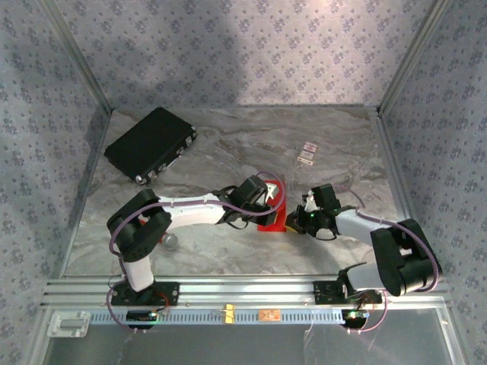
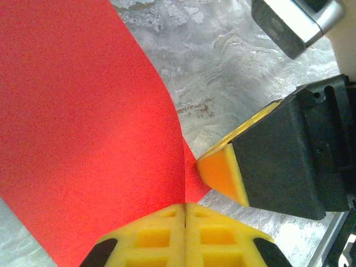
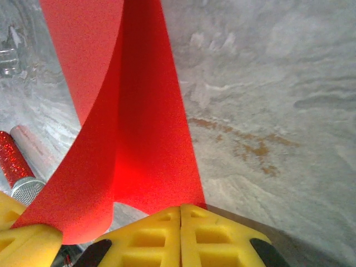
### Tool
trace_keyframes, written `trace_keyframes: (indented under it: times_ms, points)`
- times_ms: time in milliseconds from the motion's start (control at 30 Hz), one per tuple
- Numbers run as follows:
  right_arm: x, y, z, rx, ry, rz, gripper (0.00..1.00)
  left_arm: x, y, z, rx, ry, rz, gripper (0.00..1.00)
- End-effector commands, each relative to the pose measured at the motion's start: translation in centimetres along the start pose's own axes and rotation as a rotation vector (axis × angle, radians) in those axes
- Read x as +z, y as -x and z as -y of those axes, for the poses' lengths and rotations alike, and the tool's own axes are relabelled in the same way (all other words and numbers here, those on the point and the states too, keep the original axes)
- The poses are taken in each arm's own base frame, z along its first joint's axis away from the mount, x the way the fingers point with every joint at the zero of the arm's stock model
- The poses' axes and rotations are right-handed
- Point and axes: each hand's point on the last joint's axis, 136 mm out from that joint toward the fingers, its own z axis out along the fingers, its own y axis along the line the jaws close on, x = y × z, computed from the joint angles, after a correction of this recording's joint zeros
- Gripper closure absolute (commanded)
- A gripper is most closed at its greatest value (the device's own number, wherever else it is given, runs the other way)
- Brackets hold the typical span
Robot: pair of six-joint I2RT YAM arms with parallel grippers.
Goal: Fold a paper plane with a square sheet of paper (pick it up from the middle)
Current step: Fold the triangle a second time at the center of the table.
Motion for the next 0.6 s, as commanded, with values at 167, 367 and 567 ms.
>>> trace_keyframes:
  times_ms: [167, 367, 567]
  points:
    - [-0.8, 0.1, 0.0, -0.024, -0.025, 0.024, 0.92, -0.6, 0.0, 1.4, -0.1, 0.009, 0.055, 1.0]
    - [-0.8, 0.0, -0.9, -0.024, 0.028, 0.018, 0.92, -0.8, 0.2, 1.7, -0.147, 0.019, 0.093, 1.0]
    - [-0.5, 0.1, -2.0, -0.023, 0.083, -0.002, 0.92, -1.4, 1.2, 1.6, -0.179, 0.009, 0.136, 1.0]
